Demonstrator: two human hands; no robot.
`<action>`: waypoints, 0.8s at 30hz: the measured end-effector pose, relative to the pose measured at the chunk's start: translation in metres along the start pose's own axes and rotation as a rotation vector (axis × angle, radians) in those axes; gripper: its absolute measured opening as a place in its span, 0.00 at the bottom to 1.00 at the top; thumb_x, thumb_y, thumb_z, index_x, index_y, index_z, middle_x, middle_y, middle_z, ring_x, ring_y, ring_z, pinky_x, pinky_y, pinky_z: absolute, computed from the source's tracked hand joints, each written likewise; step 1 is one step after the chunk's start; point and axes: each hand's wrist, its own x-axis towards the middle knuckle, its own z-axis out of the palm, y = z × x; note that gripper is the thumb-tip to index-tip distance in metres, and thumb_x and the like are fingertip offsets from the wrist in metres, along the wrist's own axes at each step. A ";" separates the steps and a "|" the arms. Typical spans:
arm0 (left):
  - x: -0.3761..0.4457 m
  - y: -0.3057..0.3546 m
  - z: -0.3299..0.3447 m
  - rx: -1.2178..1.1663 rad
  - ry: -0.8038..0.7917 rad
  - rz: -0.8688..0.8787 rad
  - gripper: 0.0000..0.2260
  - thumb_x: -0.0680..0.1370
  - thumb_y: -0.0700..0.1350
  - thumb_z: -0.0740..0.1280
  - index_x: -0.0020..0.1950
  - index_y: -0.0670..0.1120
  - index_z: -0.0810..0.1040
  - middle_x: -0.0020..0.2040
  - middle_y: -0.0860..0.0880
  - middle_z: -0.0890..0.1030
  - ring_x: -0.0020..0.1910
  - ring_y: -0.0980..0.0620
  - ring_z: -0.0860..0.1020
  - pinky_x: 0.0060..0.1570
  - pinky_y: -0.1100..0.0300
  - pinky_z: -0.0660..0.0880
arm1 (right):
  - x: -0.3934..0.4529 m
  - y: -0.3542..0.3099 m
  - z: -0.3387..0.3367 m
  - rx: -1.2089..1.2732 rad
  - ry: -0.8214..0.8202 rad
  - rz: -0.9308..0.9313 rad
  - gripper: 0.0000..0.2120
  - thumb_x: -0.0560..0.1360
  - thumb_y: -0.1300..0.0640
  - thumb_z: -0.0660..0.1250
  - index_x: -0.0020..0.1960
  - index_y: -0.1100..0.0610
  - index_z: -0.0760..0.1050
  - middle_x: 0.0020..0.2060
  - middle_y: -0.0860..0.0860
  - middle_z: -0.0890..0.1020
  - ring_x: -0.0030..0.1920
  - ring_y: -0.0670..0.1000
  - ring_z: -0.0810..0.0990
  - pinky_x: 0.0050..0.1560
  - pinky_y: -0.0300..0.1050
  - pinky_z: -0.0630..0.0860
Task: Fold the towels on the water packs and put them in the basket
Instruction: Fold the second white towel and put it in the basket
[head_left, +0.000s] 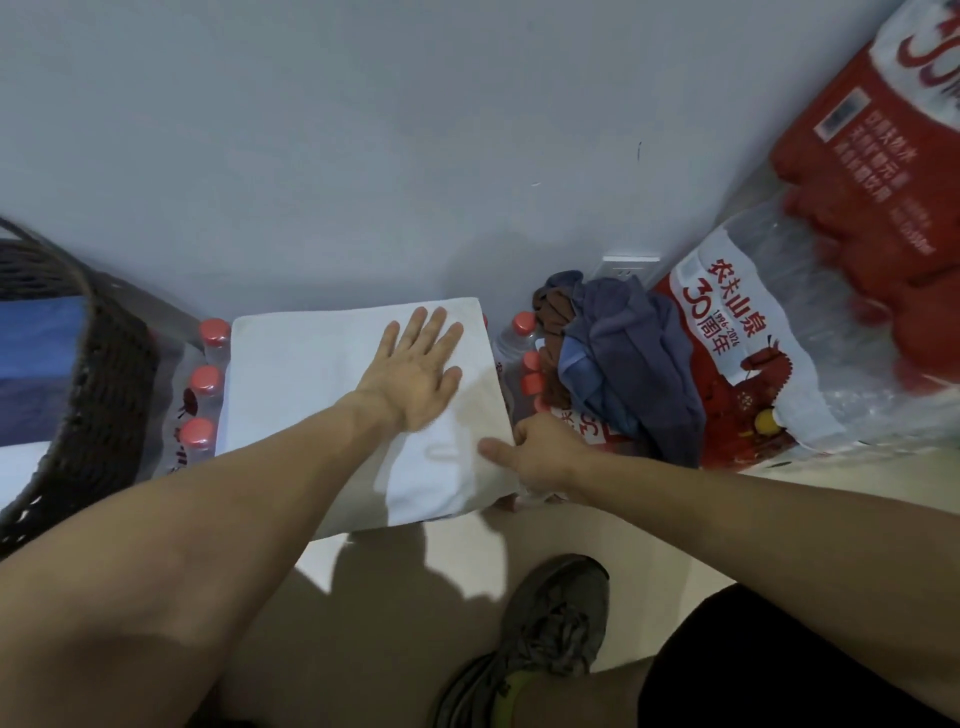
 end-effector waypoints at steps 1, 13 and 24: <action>-0.005 0.000 -0.007 -0.025 0.002 0.010 0.28 0.83 0.54 0.50 0.81 0.49 0.46 0.81 0.46 0.43 0.79 0.47 0.40 0.76 0.46 0.39 | 0.000 -0.001 0.000 -0.029 0.009 -0.010 0.19 0.76 0.41 0.67 0.37 0.55 0.72 0.35 0.51 0.78 0.39 0.55 0.80 0.38 0.47 0.77; -0.192 -0.023 -0.001 -0.597 0.539 -0.749 0.05 0.76 0.43 0.67 0.49 0.42 0.76 0.45 0.44 0.79 0.46 0.43 0.77 0.50 0.48 0.75 | -0.011 0.001 0.003 -0.023 -0.116 0.035 0.09 0.75 0.55 0.71 0.49 0.60 0.78 0.41 0.55 0.82 0.40 0.54 0.82 0.42 0.47 0.82; -0.211 -0.042 0.033 -0.985 0.339 -1.016 0.18 0.71 0.49 0.76 0.50 0.36 0.78 0.44 0.40 0.83 0.45 0.40 0.82 0.50 0.47 0.77 | -0.025 0.004 0.065 0.507 0.397 0.099 0.18 0.78 0.52 0.68 0.55 0.67 0.78 0.51 0.61 0.82 0.54 0.59 0.80 0.56 0.48 0.72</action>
